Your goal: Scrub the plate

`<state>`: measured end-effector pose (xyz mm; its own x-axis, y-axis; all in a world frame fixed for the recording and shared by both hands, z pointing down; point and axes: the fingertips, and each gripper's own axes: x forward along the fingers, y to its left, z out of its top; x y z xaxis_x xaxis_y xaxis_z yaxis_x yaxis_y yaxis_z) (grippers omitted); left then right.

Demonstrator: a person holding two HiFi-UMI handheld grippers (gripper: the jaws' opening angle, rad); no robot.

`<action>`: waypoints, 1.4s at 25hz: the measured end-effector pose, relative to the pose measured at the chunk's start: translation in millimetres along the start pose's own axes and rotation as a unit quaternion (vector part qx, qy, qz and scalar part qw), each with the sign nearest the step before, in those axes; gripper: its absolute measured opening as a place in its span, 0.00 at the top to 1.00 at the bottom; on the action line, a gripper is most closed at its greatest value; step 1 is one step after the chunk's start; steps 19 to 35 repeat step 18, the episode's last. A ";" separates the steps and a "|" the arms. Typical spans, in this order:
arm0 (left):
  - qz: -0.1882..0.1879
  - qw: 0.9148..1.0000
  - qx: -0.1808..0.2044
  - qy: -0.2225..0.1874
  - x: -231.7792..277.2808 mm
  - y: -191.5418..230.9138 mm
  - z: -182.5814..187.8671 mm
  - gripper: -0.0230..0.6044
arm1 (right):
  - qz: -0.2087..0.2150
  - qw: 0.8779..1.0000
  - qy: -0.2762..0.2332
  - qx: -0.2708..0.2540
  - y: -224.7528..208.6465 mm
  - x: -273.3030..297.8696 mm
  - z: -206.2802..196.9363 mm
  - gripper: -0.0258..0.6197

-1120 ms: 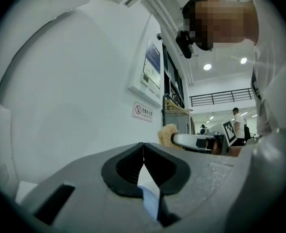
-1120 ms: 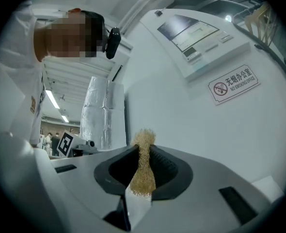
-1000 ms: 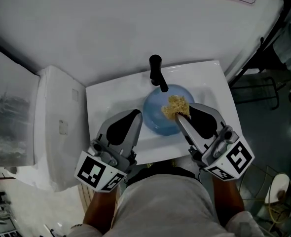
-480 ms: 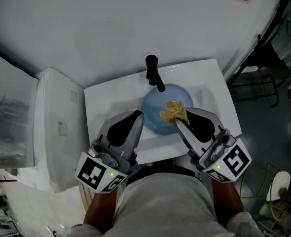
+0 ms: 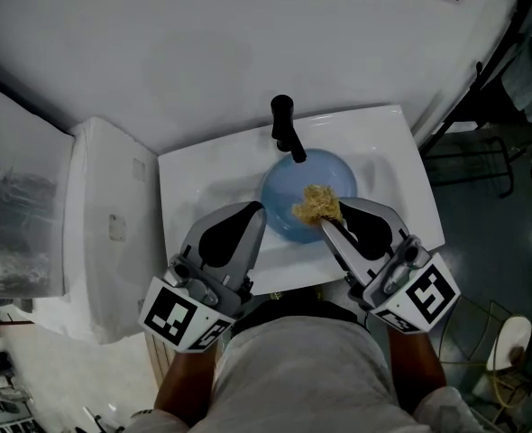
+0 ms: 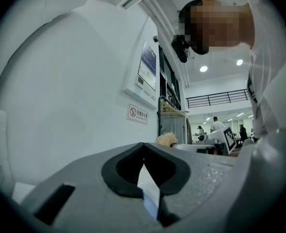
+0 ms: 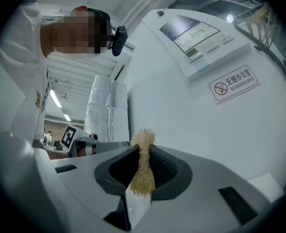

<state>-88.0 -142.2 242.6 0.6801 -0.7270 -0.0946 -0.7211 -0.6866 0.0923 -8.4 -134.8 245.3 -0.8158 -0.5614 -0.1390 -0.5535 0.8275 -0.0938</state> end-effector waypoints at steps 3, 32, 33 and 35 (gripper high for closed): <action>0.003 1.000 -0.001 0.003 -3.1 0.3 -2.2 0.94 | 0.002 1.000 0.003 -0.001 1.4 1.0 -1.6 0.87; -0.007 1.000 -0.001 0.004 -1.9 -5.0 -4.0 0.94 | -0.002 1.000 0.009 -0.006 3.4 -1.0 -0.7 0.87; -0.007 1.000 -0.001 0.004 -1.9 -5.0 -4.0 0.94 | -0.002 1.000 0.009 -0.006 3.4 -1.0 -0.7 0.87; -0.007 1.000 -0.001 0.004 -1.9 -5.0 -4.0 0.94 | -0.002 1.000 0.009 -0.006 3.4 -1.0 -0.7 0.87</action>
